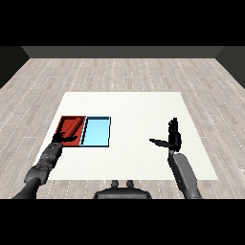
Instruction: Pick the red can and put it in the red box
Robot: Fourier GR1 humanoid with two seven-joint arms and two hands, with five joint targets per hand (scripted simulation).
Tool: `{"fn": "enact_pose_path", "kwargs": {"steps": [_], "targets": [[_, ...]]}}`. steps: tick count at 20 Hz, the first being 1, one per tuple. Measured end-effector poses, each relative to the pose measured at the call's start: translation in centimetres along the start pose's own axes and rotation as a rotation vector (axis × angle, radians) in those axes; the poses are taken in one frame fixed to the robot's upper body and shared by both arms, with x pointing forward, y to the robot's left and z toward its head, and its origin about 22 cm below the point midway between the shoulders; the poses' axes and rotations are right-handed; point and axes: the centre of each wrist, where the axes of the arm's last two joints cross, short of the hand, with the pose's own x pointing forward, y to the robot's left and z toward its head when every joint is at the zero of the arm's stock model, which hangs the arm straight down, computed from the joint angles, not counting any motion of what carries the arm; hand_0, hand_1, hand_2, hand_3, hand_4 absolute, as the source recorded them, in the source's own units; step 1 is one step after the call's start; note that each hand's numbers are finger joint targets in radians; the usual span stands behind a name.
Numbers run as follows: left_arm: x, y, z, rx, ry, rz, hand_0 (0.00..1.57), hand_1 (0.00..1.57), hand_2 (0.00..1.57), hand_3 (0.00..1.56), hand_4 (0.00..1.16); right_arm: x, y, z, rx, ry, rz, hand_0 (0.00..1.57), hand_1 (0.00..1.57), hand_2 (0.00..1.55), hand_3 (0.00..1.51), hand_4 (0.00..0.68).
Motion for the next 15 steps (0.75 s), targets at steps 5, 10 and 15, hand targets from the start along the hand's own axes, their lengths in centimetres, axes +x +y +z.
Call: {"fn": "enact_pose_path", "kwargs": {"steps": [5,10,15], "targets": [[1.2,-0.4,0.1,0.033,-0.069,0.028,0.00,0.00,0.00,0.00,0.00,0.0,0.4,-0.2,0.002,-0.012,-0.021,0.00,0.00,0.00,0.00,0.000],[3.0,0.9,-0.3,0.032,-0.273,0.181,1.36,1.36,1.25,0.00,0.00,0.6,0.8,-0.3,0.021,-0.030,-0.048,0.00,0.00,0.00,0.00,0.000],[5.2,0.0,0.3,-0.057,-0.515,0.360,0.00,0.00,0.00,0.00,0.00,0.9,1.1,0.4,0.073,-0.051,-0.061,0.00,0.00,0.00,0.00,0.000]]}}
